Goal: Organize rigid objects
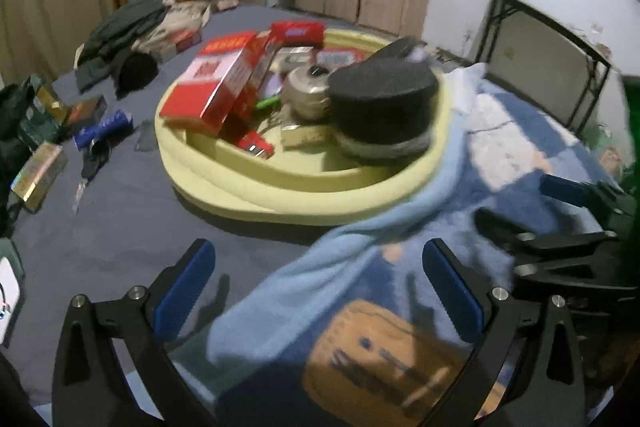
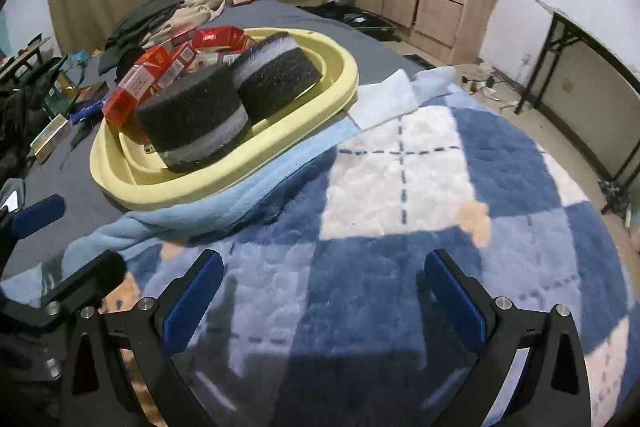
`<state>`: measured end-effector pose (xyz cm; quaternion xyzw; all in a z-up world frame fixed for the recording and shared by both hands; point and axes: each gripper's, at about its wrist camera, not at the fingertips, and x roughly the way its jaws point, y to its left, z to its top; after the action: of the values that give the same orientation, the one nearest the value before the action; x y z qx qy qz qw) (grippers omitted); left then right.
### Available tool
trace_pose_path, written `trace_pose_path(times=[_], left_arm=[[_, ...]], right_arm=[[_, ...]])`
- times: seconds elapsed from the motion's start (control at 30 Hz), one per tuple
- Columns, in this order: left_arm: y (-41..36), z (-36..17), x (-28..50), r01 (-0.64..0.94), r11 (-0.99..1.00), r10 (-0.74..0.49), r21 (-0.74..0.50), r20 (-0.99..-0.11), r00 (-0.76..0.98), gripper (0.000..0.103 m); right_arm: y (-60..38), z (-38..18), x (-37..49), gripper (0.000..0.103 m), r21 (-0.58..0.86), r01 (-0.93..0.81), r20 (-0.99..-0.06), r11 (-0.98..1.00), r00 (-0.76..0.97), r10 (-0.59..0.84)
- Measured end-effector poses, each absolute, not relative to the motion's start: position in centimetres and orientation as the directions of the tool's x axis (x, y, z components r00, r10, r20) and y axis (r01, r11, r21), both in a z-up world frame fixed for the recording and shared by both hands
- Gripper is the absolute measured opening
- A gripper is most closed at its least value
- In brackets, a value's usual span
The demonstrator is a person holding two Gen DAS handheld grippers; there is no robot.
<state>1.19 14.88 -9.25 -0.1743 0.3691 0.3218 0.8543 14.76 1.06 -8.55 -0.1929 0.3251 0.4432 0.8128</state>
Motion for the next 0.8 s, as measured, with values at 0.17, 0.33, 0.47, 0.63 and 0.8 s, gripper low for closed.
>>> trace_pose_path(times=[0.17,0.33,0.47,0.63,0.8], left_arm=[[16.5,-11.5,1.9,-0.716,0.695,0.417,-0.063,-0.776,0.473,0.103],[16.4,-11.7,2.7,-0.717,0.695,0.423,-0.046,-0.781,0.460,0.103],[16.2,-11.6,2.8,-0.720,0.693,0.432,-0.031,-0.782,0.449,0.103],[16.2,-11.6,2.5,-0.720,0.692,0.419,-0.053,-0.782,0.460,0.103],[16.3,-11.6,2.3,-0.719,0.692,0.414,-0.060,-0.783,0.465,0.103]], right_arm=[[1.5,-10.8,17.2,0.103,0.012,-0.831,-0.697,0.556,0.392,0.601],[1.8,-11.3,16.9,0.103,-0.022,-0.826,-0.696,0.563,0.417,0.585],[2.0,-11.2,16.4,0.103,-0.037,-0.826,-0.701,0.563,0.423,0.574],[1.9,-11.1,16.3,0.103,-0.039,-0.828,-0.703,0.560,0.421,0.573],[2.0,-11.1,16.2,0.103,-0.053,-0.827,-0.705,0.560,0.428,0.566]])
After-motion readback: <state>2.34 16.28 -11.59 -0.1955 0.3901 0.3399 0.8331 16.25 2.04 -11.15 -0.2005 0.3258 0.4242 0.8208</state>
